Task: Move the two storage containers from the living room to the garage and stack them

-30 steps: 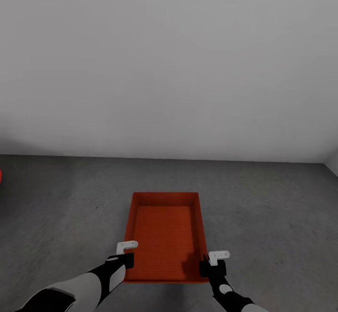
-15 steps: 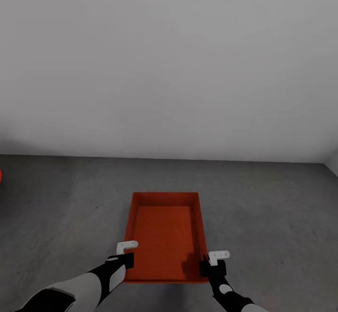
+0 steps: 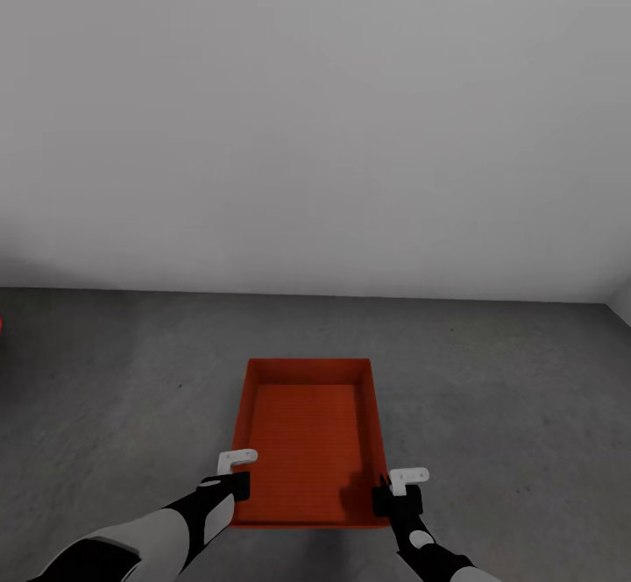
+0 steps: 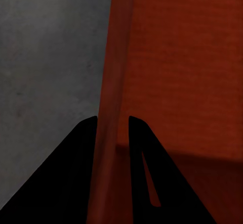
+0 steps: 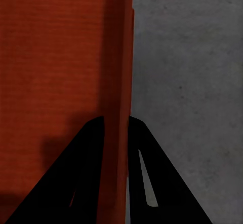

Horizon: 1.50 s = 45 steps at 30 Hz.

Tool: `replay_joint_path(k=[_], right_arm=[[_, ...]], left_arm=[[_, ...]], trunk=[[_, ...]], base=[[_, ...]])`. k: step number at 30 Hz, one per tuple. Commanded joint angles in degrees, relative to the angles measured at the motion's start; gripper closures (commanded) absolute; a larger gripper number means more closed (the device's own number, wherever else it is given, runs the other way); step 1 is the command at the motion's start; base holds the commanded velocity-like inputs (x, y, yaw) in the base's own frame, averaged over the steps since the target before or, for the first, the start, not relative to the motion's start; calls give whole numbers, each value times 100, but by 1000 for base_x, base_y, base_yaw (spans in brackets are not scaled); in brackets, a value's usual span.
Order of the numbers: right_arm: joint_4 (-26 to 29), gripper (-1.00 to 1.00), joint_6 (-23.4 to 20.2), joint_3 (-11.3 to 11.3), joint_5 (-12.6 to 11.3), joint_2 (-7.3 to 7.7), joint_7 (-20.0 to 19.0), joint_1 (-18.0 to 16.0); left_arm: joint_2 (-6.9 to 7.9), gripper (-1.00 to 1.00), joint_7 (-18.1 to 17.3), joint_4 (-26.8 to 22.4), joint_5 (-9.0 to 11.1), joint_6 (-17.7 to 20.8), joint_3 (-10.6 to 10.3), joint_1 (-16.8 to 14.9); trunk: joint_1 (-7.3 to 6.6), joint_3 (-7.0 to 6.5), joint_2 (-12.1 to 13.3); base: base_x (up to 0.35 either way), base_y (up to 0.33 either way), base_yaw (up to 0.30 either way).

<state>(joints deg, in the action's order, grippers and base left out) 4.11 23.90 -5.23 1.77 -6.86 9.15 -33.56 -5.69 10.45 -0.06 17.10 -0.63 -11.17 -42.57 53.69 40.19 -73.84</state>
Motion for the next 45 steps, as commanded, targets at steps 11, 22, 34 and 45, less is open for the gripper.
replay_joint_path(k=[11,22,34,45], right_arm=[[-6,100,10,-4,-37,0,69,-2],[-6,100,18,-4,-37,0,69,-2],[-6,100,14,-4,-37,0,69,-2],[-6,100,11,-4,-37,0,69,-2]], left_arm=[[-2,100,45,-3,30,-5,340,-6],[-2,100,45,-3,37,-3,338,-6],[-2,100,45,-3,35,-7,339,-6],[-2,100,45,-3,33,-7,341,-6]], trunk=[[0,4,-2],[219,183,-403],[373,309,-684],[439,363,-805]], base=[[0,0,0],[0,0,0],[0,0,0],[0,0,0]])
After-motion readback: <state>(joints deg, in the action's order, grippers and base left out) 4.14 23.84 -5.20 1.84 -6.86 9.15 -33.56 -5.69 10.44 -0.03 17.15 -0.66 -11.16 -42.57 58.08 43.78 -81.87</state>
